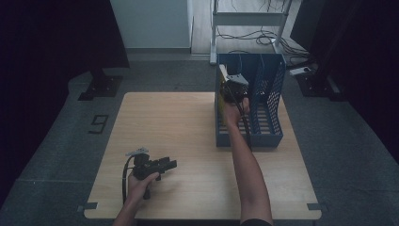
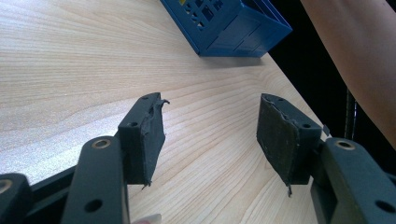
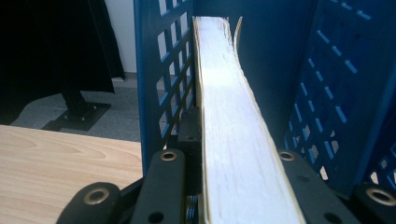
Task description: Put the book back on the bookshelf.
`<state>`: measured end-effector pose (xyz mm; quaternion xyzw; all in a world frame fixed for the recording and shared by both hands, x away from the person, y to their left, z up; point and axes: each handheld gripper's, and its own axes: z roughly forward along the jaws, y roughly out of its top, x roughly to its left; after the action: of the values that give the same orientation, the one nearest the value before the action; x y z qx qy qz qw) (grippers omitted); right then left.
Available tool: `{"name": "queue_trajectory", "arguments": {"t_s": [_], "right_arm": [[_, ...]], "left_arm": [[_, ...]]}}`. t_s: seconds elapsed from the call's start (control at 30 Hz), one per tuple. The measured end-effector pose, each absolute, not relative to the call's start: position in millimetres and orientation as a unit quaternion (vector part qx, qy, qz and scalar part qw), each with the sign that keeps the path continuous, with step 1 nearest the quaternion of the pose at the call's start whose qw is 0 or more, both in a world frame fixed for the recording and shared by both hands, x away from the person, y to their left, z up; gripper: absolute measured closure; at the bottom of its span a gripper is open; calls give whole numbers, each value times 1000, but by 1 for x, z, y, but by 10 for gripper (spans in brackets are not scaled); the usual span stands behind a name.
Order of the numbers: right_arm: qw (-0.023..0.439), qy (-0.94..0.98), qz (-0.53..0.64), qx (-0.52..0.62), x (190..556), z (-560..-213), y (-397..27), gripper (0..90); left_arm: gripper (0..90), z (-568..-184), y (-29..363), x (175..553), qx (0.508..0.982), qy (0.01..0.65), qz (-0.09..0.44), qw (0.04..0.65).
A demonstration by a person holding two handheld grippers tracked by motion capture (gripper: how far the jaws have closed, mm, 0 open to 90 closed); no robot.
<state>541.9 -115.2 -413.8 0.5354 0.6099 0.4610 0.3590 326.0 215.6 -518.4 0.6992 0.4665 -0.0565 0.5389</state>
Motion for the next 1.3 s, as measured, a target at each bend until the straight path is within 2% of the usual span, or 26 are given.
{"name": "queue_trajectory", "arguments": {"t_s": [0.7,1.3], "right_arm": [[358,610,465,532,545,-416,-108,737],[325,619,498,512,520,-411,-121,638]], "left_arm": [[410,-521,209,325,706,463,-59,533],[410,-523,201,323,714,457,-63,526]]}}
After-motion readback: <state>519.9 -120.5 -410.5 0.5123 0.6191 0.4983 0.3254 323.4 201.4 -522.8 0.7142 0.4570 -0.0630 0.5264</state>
